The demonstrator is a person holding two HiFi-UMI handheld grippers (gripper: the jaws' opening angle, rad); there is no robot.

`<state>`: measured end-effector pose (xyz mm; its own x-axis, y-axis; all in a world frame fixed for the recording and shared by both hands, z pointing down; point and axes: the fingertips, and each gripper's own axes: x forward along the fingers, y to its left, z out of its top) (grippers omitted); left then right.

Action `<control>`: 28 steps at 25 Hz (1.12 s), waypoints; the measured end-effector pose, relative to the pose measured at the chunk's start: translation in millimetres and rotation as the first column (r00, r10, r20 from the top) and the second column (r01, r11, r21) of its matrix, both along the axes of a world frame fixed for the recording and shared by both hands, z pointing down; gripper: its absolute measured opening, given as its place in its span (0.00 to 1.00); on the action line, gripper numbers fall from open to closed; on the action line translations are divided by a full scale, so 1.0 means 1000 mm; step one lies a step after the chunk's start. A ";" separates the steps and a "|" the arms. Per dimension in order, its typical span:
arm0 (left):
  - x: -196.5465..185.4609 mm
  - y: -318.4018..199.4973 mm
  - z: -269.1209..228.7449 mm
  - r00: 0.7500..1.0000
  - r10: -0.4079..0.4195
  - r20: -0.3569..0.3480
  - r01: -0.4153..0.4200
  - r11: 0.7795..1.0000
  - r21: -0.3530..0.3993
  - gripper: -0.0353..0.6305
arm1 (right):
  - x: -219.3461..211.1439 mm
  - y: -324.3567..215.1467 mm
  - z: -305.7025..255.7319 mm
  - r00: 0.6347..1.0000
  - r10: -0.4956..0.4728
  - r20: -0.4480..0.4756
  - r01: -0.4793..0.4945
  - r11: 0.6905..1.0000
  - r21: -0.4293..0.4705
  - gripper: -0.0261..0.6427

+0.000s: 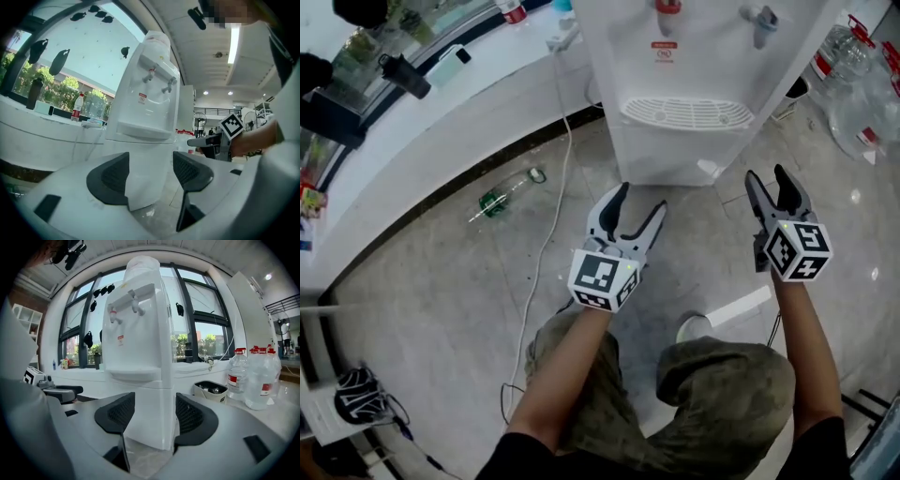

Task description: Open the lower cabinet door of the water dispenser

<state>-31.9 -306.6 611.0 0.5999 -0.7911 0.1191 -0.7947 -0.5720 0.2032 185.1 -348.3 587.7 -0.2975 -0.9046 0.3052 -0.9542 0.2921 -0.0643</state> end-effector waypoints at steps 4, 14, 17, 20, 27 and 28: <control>0.005 -0.001 0.001 1.000 0.009 -0.015 -0.009 1.000 0.005 0.46 | 0.004 -0.012 0.014 1.000 0.002 0.021 -0.002 1.000 -0.016 0.39; 0.020 0.013 0.026 0.997 0.079 0.003 -0.079 0.997 -0.013 0.46 | 0.012 -0.050 0.052 0.996 -0.041 0.077 0.040 0.999 0.018 0.40; 0.023 0.020 0.037 0.997 0.073 -0.034 -0.076 0.993 -0.086 0.46 | 0.019 -0.063 0.070 0.994 -0.073 0.080 0.075 0.997 -0.021 0.40; 0.025 0.022 0.039 0.996 0.088 -0.024 -0.090 0.992 -0.093 0.46 | 0.022 -0.072 0.082 0.989 -0.095 0.116 0.098 0.995 -0.015 0.40; 0.029 0.018 0.041 0.996 0.087 0.000 -0.086 0.994 -0.066 0.46 | -0.004 -0.087 0.083 0.977 -0.199 0.078 0.197 0.980 0.033 0.40; 0.031 0.020 0.043 0.995 0.096 0.006 -0.095 0.993 -0.068 0.46 | -0.007 -0.088 0.084 0.977 -0.202 0.075 0.200 0.979 0.034 0.40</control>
